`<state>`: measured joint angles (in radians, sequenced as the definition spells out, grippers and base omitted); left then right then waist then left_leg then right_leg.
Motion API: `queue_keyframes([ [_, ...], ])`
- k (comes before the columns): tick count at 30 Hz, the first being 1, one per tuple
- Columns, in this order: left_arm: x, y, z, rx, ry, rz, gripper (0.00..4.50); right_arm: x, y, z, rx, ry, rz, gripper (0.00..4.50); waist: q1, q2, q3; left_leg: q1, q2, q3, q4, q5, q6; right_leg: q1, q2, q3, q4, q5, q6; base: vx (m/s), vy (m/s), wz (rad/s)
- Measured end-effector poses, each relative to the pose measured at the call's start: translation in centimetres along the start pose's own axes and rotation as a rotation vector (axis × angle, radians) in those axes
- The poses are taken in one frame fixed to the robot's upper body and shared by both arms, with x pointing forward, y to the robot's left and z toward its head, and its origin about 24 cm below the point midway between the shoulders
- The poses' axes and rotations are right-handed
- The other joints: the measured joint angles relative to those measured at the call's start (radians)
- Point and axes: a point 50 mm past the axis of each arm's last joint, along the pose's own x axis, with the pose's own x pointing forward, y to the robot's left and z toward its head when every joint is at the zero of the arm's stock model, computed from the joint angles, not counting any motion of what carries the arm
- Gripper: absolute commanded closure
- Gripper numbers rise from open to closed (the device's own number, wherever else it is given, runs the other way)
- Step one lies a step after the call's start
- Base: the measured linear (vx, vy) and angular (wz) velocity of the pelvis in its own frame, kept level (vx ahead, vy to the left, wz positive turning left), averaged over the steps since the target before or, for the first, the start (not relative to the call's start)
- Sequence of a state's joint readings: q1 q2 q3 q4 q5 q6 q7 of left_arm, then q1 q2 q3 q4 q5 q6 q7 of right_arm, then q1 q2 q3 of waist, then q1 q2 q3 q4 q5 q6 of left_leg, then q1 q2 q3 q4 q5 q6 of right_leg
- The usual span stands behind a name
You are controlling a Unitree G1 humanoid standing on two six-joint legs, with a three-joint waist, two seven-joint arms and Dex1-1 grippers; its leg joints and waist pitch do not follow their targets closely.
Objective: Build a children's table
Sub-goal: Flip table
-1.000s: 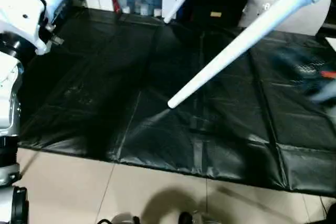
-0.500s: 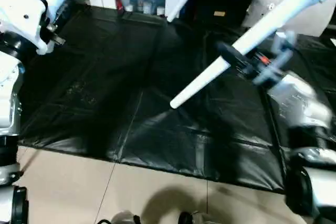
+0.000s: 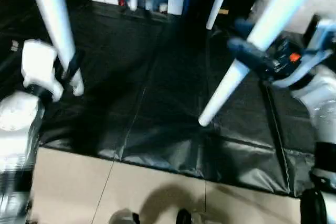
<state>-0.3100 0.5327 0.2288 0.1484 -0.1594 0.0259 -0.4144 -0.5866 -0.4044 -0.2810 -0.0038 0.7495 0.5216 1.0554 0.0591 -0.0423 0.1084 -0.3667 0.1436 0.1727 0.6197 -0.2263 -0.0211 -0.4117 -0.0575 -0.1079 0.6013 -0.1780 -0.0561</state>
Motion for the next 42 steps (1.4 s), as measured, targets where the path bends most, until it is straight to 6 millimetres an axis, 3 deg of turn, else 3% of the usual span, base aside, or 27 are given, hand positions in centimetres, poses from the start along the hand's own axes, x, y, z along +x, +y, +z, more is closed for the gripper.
queue_keyframes([
  [8,-2.2,-0.8,-0.4,-0.007,0.019,0.006,2.94,-0.5,0.7,-0.5,-0.002,0.03,-0.039,0.0,-0.004,-0.003,-0.002,0.005,0.001,0.0,0.0,-0.002,-0.004,0.006,0.0,-0.001,-0.002,0.001,-0.001,0.0,0.0,0.0],
  [13,-2.5,-0.8,-1.5,-0.045,0.041,0.013,2.94,-0.6,0.5,-2.5,-0.029,0.163,-0.129,0.0,-0.007,-0.008,-0.004,0.014,0.001,0.0,-0.002,-0.003,-0.007,0.013,0.001,-0.001,-0.004,-0.004,0.006,0.0,0.0,0.0],
  [15,-2.7,-0.7,-2.4,-0.081,0.053,0.022,2.38,-1.1,0.5,-3.6,-0.033,0.213,-0.173,0.0,-0.011,-0.011,-0.005,0.014,0.001,0.0,-0.004,-0.003,-0.007,0.014,0.001,-0.001,-0.006,-0.003,0.006,0.0,0.0,0.0],
  [18,-3.9,-0.3,-3.7,-0.06,0.104,-0.014,2.02,-2.1,0.5,-4.6,-0.064,0.229,-0.266,0.0,-0.021,-0.011,-0.005,0.013,0.001,0.001,-0.006,-0.003,-0.006,0.012,0.001,0.0,-0.008,-0.001,0.003,0.0,0.0,0.0],
  [23,-6.3,0.2,-5.8,-0.128,0.135,-0.033,1.73,-4.4,1.8,-7.5,-0.008,0.209,-0.363,0.0,-0.024,-0.01,-0.004,0.011,0.001,0.002,-0.011,-0.002,-0.004,0.008,0.001,0.0,-0.008,-0.002,0.003,0.0,0.0,0.0],
  [29,-9.8,1.3,-5.6,-0.227,0.057,0.039,1.33,-7.6,4.9,-9.2,0.007,0.267,-0.445,0.0,-0.026,-0.007,-0.002,0.013,0.001,0.003,-0.014,-0.004,-0.008,0.009,0.001,0.001,-0.01,-0.002,0.003,0.0,0.0,0.0],
  [32,-11.2,0.3,-4.6,-0.283,0.026,0.027,1.33,-7.9,6.4,-8.8,0.003,0.236,-0.489,0.0,-0.027,-0.007,-0.002,0.016,0.001,0.003,-0.015,-0.004,-0.01,0.012,0.001,0.001,-0.01,-0.006,0.008,0.0,0.0,0.0],
  [36,-13.1,-1.6,-4.5,-0.353,0.061,0.069,1.33,-7.5,8.3,-9.7,0.037,0.235,-0.566,0.0,-0.027,-0.007,-0.002,0.018,0.001,0.003,-0.017,-0.004,-0.013,0.014,0.002,0.001,-0.012,-0.007,0.01,0.0,0.0,0.0],
  [42,-11.8,-7.0,-3.4,-0.435,0.073,0.016,1.33,-5.0,9.6,-12.4,0.087,0.271,-0.669,0.0,-0.024,-0.006,-0.002,0.017,0.001,0.002,-0.018,-0.004,-0.013,0.017,0.002,0.001,-0.019,-0.007,0.011,0.0,0.0,0.0],
])
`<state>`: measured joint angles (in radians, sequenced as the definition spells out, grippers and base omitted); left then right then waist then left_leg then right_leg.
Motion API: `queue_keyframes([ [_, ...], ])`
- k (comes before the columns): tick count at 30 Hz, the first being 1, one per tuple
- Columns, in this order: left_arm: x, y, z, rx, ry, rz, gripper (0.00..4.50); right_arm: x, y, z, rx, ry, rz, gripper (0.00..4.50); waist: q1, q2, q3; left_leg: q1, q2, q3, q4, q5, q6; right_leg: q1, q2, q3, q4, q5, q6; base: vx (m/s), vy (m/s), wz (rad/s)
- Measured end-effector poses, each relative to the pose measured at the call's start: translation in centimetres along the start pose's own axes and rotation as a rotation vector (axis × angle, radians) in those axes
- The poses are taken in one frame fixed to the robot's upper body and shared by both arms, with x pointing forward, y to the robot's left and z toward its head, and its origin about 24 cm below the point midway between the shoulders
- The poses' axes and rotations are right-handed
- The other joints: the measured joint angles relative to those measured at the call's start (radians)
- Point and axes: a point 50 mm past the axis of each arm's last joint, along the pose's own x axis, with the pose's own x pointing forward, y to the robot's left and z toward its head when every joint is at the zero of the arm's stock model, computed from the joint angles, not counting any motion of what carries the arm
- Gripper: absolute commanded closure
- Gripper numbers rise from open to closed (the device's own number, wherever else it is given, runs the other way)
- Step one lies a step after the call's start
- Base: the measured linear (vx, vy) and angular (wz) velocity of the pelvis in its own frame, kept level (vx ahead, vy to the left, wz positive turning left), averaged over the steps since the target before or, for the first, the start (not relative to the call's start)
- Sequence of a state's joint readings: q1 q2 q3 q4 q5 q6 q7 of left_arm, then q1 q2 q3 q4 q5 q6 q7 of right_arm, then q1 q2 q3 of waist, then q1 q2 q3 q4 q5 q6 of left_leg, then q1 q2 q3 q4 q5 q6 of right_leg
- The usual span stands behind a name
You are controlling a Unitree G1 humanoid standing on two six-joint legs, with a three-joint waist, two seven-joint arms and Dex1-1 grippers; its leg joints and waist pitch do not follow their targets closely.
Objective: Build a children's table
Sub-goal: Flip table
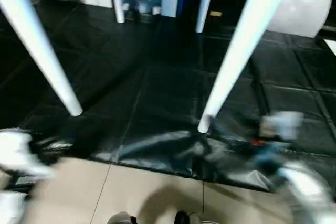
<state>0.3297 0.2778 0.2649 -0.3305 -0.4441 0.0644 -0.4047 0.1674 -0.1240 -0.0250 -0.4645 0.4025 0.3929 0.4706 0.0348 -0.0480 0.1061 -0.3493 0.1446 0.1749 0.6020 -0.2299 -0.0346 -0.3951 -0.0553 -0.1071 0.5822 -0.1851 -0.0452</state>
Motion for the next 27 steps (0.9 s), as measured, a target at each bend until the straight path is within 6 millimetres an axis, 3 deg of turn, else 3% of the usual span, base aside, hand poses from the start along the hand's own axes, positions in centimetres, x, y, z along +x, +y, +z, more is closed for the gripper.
queue_keyframes([
  [5,0.8,-2.0,-1.1,-0.005,0.05,-0.002,1.33,0.1,0.1,-2.2,-0.006,0.099,-0.126,0.0,-0.003,0.002,-0.001,0.0,0.0,0.0,0.0,-0.001,0.001,0.008,0.0,0.0,-0.005,0.001,0.002,0.0,0.0,0.0],
  [8,1.0,-2.5,-1.1,0.001,0.063,-0.012,1.33,0.0,0.1,-2.5,-0.03,0.125,-0.151,0.0,-0.005,0.004,-0.003,-0.006,0.0,0.0,0.0,0.004,0.009,0.003,0.001,0.001,-0.005,0.012,-0.002,0.0,0.0,0.0],
  [10,1.2,-3.2,-1.1,-0.001,0.07,-0.042,1.33,0.0,0.1,-2.6,-0.047,0.134,-0.16,0.0,-0.007,0.012,-0.022,-0.039,0.001,-0.002,0.01,0.013,0.02,-0.028,0.003,0.0,-0.002,0.025,0.003,0.0,0.0,0.0],
  [12,1.6,-4.0,-1.2,-0.011,0.078,-0.073,1.33,0.1,0.1,-2.7,-0.06,0.143,-0.177,0.0,-0.014,0.029,-0.04,-0.091,0.002,-0.013,0.029,0.024,0.036,-0.068,0.009,-0.001,-0.003,0.047,0.01,0.0,0.0,0.0],
  [13,1.6,-4.3,-1.3,-0.018,0.081,-0.081,1.33,0.1,0.2,-2.8,-0.063,0.148,-0.179,0.0,-0.017,0.035,-0.043,-0.108,0.003,-0.015,0.034,0.028,0.043,-0.079,0.01,-0.004,-0.008,0.055,0.008,-0.086,0.006,0.11],
  [14,1.6,-4.5,-1.5,-0.026,0.086,-0.092,1.33,0.1,0.2,-2.9,-0.064,0.152,-0.184,0.0,-0.019,0.04,-0.044,-0.118,0.005,-0.018,0.034,0.034,0.054,-0.082,0.011,-0.01,-0.022,0.062,0.0,-0.139,0.005,0.05],
  [15,1.5,-4.8,-1.7,-0.031,0.095,-0.106,1.33,0.0,0.1,-2.9,-0.065,0.157,-0.19,0.0,-0.022,0.049,-0.04,-0.119,0.013,-0.018,0.031,0.036,0.06,-0.074,0.014,-0.019,-0.046,0.073,0.002,-0.139,0.005,0.05],
  [16,1.4,-4.9,-2.1,-0.032,0.107,-0.113,1.33,-0.1,0.0,-2.9,-0.066,0.159,-0.191,0.0,-0.028,0.055,-0.03,-0.106,0.022,-0.012,0.031,0.031,0.051,-0.059,0.012,-0.031,-0.054,0.071,0.004,-0.162,0.014,-0.02],
  [17,1.2,-4.9,-2.5,-0.033,0.124,-0.113,1.33,-0.1,0.1,-3.0,-0.066,0.16,-0.19,0.0,-0.031,0.073,-0.008,-0.09,0.036,-0.01,0.028,0.022,0.028,-0.031,0.011,-0.05,-0.033,0.039,0.019,-0.231,0.017,-0.07],
  [18,1.1,-4.8,-2.6,-0.029,0.133,-0.115,1.33,-0.2,0.1,-3.0,-0.06,0.159,-0.192,0.0,-0.02,0.067,0.006,-0.075,0.04,-0.002,0.026,0.023,0.022,-0.035,0.001,-0.052,0.066,-0.051,0.027,-0.231,0.017,-0.07],
  [19,1.7,-5.2,-2.6,-0.022,0.129,-0.143,1.33,-1.1,0.0,-3.5,-0.048,0.182,-0.215,0.0,0.029,0.059,0.009,-0.071,0.05,0.041,0.03,0.023,0.021,-0.032,-0.01,-0.045,0.222,-0.128,0.016,-0.219,-0.019,0.14],
  [20,2.1,-5.4,-2.1,-0.016,0.101,-0.15,1.33,-1.4,-0.4,-3.6,-0.055,0.199,-0.223,0.0,0.079,0.037,0.003,-0.079,0.061,0.077,0.04,0.027,0.016,0.003,-0.006,-0.01,0.271,-0.193,0.02,-0.108,-0.148,0.33],
  [21,2.0,-5.5,-2.2,-0.022,0.096,-0.143,1.33,-1.0,-0.5,-3.1,-0.075,0.183,-0.205,0.0,0.102,-0.01,-0.014,-0.112,0.057,0.108,0.085,0.028,-0.004,0.037,0.0,0.06,0.265,-0.322,0.014,-0.108,-0.148,0.33],
  [22,1.4,-5.5,-3.2,-0.04,0.138,-0.125,1.33,-0.5,-0.6,-2.7,-0.094,0.173,-0.185,0.0,0.115,0.042,-0.003,-0.124,0.06,0.041,0.14,0.014,-0.013,0.03,0.013,0.06,0.281,-0.324,0.02,-0.029,-0.195,0.29],
  [23,0.7,-5.7,-4.4,-0.061,0.203,-0.129,1.33,-0.5,-0.5,-2.6,-0.093,0.166,-0.176,0.0,0.128,0.053,-0.001,-0.111,0.041,-0.028,0.179,-0.001,-0.016,0.039,0.024,0.066,0.279,-0.322,0.019,-0.011,-0.051,0.21],
  [24,0.6,-6.0,-5.1,-0.073,0.236,-0.152,1.33,-1.0,-0.3,-3.1,-0.075,0.177,-0.162,0.0,0.127,0.076,0.008,-0.078,0.009,-0.085,0.159,-0.031,-0.029,0.05,0.038,0.081,0.258,-0.309,0.018,-0.011,-0.051,0.21],
  [25,0.8,-6.2,-4.9,-0.078,0.221,-0.176,1.33,-1.3,0.0,-3.6,-0.05,0.201,-0.114,0.0,0.125,0.077,0.011,-0.066,0.0,-0.085,0.126,-0.036,-0.04,0.051,0.042,0.092,0.243,-0.295,0.019,-0.064,0.019,0.34],
  [26,1.1,-6.3,-4.7,-0.084,0.205,-0.198,1.33,-1.5,0.5,-3.9,-0.023,0.219,-0.053,0.0,0.122,0.077,0.013,-0.057,0.001,-0.073,0.093,-0.023,-0.042,0.059,0.051,0.106,0.219,-0.272,0.016,-0.042,-0.001,0.26],
  [27,1.0,-6.4,-4.6,-0.094,0.196,-0.213,1.33,-1.5,0.9,-4.0,-0.009,0.226,0.01,0.0,0.113,0.081,0.008,-0.049,0.003,-0.067,0.067,-0.012,-0.039,0.07,0.052,0.107,0.19,-0.255,0.016,-0.045,0.024,0.34],
])
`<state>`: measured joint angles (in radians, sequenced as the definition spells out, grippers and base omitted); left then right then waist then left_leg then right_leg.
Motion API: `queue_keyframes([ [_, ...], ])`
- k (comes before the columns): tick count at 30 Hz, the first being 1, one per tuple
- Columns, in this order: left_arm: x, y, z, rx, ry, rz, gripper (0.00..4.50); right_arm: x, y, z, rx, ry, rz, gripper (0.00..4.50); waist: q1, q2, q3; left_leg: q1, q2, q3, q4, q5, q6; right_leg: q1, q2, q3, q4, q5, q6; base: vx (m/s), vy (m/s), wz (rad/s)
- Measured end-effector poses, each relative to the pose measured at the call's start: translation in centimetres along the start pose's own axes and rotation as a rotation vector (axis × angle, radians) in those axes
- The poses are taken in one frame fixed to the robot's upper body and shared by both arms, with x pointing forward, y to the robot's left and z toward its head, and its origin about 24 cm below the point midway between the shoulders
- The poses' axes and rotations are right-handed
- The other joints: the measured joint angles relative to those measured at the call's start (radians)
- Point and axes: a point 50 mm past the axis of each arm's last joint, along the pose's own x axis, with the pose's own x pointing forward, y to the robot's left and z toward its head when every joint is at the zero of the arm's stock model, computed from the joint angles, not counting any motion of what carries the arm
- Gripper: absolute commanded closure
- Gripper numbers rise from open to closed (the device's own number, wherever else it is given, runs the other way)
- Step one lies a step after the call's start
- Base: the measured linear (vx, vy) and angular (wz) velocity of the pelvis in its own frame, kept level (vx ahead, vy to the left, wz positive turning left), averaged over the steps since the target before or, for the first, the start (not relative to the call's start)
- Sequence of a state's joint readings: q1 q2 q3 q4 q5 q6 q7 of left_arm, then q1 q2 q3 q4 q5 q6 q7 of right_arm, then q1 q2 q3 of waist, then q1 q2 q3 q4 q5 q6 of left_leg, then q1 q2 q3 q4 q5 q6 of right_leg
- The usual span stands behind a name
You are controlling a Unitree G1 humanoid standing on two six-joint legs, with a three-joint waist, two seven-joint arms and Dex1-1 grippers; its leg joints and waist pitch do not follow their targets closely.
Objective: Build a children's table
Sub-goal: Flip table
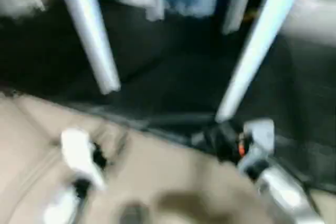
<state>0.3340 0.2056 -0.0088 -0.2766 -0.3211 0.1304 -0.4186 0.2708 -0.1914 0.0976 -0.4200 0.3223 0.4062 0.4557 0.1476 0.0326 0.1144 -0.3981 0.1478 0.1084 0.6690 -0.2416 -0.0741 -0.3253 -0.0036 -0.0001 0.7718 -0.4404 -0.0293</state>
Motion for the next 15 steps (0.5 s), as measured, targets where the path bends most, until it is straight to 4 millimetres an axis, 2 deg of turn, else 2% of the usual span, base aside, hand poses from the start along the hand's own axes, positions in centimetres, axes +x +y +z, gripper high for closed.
queue_keyframes([
  [1,0.0,0.0,-0.1,-0.006,-0.003,-0.03,1.33,0.1,0.7,0.2,-0.013,-0.006,0.103,0.0,-0.017,0.002,-0.005,0.008,0.003,0.003,-0.025,0.014,0.01,0.013,0.0,-0.005,-0.036,0.023,0.0,0.02,0.062,0.05],
  [2,0.0,0.1,-0.3,-0.011,0.006,-0.047,1.03,0.0,1.0,0.3,-0.016,-0.013,0.154,0.0,-0.037,-0.003,-0.012,0.008,0.004,0.004,-0.037,0.021,0.018,0.017,0.0,-0.009,-0.057,0.038,0.006,0.054,0.088,0.07],
  [4,0.2,0.0,-1.0,-0.032,0.017,-0.091,1.03,-0.1,1.3,0.4,-0.015,-0.006,0.252,0.0,-0.071,-0.012,-0.023,0.0,0.005,0.004,-0.039,0.02,0.024,0.018,-0.001,-0.011,-0.074,0.05,0.018,0.059,0.058,0.01],
  [5,0.2,0.0,-1.3,-0.043,0.024,-0.107,0.94,-0.2,1.5,0.3,-0.012,0.002,0.296,0.0,-0.091,-0.015,-0.026,-0.006,0.005,0.005,-0.033,0.018,0.027,0.024,-0.001,-0.012,-0.074,0.052,0.022,0.065,0.051,0.0],
  [6,0.2,-0.1,-1.9,-0.058,0.042,-0.125,0.94,-0.3,1.6,0.0,-0.003,0.021,0.344,0.0,-0.111,-0.015,-0.026,-0.008,0.005,0.005,-0.029,0.015,0.031,0.024,-0.002,-0.013,-0.075,0.054,0.026,0.065,0.051,0.0],
  [7,0.2,-0.2,-2.2,-0.066,0.048,-0.137,0.94,-0.3,1.6,-0.3,0.005,0.033,0.371,0.0,-0.122,-0.016,-0.025,-0.008,0.004,0.006,-0.028,0.015,0.032,0.025,-0.003,-0.014,-0.078,0.056,0.028,0.0,0.0,0.0],
  [10,0.0,-0.1,-3.4,-0.099,0.057,-0.158,0.7,0.3,1.6,-1.4,-0.009,0.132,0.52,0.0,-0.145,-0.015,-0.025,-0.005,0.004,0.005,-0.031,0.015,0.033,0.032,-0.004,-0.015,-0.094,0.067,0.034,0.0,0.0,0.0],
  [15,-1.0,0.4,-5.5,-0.126,0.091,-0.15,0.17,1.6,1.2,-3.6,-0.059,0.275,0.638,0.0,-0.149,-0.016,-0.023,-0.003,0.004,0.006,-0.033,0.023,0.042,0.037,-0.006,-0.015,-0.104,0.081,0.035,-0.031,0.018,0.0],
])
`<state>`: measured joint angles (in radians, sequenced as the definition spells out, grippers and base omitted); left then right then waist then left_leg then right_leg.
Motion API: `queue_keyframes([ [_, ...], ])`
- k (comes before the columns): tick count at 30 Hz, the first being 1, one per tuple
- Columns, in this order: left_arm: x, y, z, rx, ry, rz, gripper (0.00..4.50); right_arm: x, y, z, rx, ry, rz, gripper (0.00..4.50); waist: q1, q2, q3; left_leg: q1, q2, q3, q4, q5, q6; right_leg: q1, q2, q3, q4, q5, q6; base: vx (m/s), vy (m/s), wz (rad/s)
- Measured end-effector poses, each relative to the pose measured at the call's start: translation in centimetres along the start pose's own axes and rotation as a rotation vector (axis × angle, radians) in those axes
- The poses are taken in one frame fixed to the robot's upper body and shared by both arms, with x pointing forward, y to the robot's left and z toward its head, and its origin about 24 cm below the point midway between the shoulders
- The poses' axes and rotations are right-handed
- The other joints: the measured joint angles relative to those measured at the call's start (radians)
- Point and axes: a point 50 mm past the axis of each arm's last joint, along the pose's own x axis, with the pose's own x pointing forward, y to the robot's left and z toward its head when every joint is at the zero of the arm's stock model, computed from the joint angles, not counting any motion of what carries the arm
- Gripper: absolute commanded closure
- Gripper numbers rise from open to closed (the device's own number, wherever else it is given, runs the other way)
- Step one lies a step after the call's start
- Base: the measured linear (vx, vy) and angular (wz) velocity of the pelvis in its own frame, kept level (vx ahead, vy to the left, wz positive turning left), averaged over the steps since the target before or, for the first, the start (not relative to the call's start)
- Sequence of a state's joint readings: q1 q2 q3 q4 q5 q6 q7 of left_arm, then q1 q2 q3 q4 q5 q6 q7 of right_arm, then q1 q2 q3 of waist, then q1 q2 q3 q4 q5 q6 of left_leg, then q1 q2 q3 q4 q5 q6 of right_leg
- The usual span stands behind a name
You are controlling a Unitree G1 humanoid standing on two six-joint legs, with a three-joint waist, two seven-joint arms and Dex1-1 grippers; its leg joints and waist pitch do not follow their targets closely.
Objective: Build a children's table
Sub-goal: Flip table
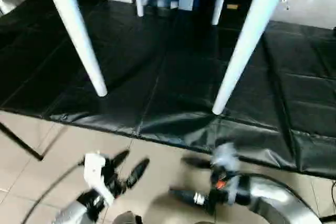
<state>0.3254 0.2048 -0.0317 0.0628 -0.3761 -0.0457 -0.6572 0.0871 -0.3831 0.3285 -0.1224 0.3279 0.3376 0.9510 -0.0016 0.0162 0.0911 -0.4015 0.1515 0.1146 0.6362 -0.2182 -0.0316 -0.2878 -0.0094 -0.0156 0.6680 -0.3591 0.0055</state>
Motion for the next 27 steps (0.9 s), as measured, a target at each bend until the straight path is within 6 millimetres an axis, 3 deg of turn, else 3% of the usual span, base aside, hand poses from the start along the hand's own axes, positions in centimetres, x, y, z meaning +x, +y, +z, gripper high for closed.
queue_keyframes([
  [2,-0.5,0.1,-0.6,-0.007,0.013,0.005,0.17,0.8,-0.5,-0.7,-0.002,0.034,0.029,0.0,-0.001,0.001,0.0,0.001,0.0,0.001,-0.001,0.001,-0.002,0.002,0.0,0.0,-0.005,0.003,-0.004,-0.025,0.013,0.0],
  [7,-1.6,1.2,-3.8,-0.011,0.144,0.082,0.07,3.0,-1.2,-4.5,0.038,0.232,0.09,0.0,-0.003,-0.001,0.002,0.004,0.0,0.015,-0.005,0.01,0.008,0.002,-0.009,0.0,-0.006,0.005,-0.01,0.0,0.0,0.0],
  [10,-1.4,2.3,-5.5,-0.006,0.234,0.158,0.07,4.1,-2.2,-6.7,0.075,0.337,0.001,0.0,0.002,-0.009,0.003,0.006,0.0,0.03,-0.013,0.018,0.011,-0.005,-0.016,0.001,-0.005,0.007,-0.013,-0.036,0.016,0.03],
  [14,-0.4,4.2,-8.2,-0.053,0.447,0.295,0.07,5.4,-3.4,-9.7,0.181,0.439,-0.2,0.0,0.006,-0.012,0.001,0.005,0.0,0.037,-0.015,0.022,0.013,-0.008,-0.019,0.003,-0.006,0.012,-0.015,0.0,0.0,0.0],
  [18,0.6,3.9,-10.6,-0.141,0.56,0.394,0.07,3.3,-4.3,-13.5,0.314,0.589,-0.566,0.0,0.007,-0.014,-0.001,-0.001,0.0,0.039,-0.018,0.023,0.016,-0.008,-0.021,0.001,-0.017,0.019,-0.013,0.0,0.0,0.0],
  [24,1.0,4.5,-11.5,-0.081,0.702,0.485,0.07,1.4,-3.9,-15.8,0.456,0.621,-0.752,0.0,0.003,-0.014,-0.002,-0.004,0.001,0.041,-0.023,0.03,0.028,-0.009,-0.023,0.001,-0.021,0.027,0.0,0.0,0.0,0.0],
  [25,1.2,4.3,-11.6,-0.083,0.7,0.481,0.07,1.6,-3.8,-16.0,0.492,0.609,-0.77,0.0,0.02,-0.015,-0.002,0.005,0.011,0.065,-0.02,0.022,0.018,-0.023,-0.017,0.026,-0.021,0.029,0.004,-0.068,0.026,-0.23],
  [26,1.4,4.0,-11.7,-0.087,0.697,0.475,0.07,1.7,-3.7,-16.0,0.516,0.593,-0.782,0.0,0.038,-0.012,-0.001,0.007,0.013,0.071,-0.012,0.014,0.014,-0.021,-0.011,0.051,-0.021,0.032,0.01,-0.025,0.083,-0.6],
  [27,1.7,3.8,-11.7,-0.079,0.692,0.466,0.07,2.1,-3.6,-16.0,0.546,0.585,-0.797,0.0,0.056,-0.01,-0.001,0.007,0.009,0.058,0.006,-0.002,0.013,-0.025,-0.004,0.08,-0.021,0.038,0.02,-0.018,0.085,-0.6],
])
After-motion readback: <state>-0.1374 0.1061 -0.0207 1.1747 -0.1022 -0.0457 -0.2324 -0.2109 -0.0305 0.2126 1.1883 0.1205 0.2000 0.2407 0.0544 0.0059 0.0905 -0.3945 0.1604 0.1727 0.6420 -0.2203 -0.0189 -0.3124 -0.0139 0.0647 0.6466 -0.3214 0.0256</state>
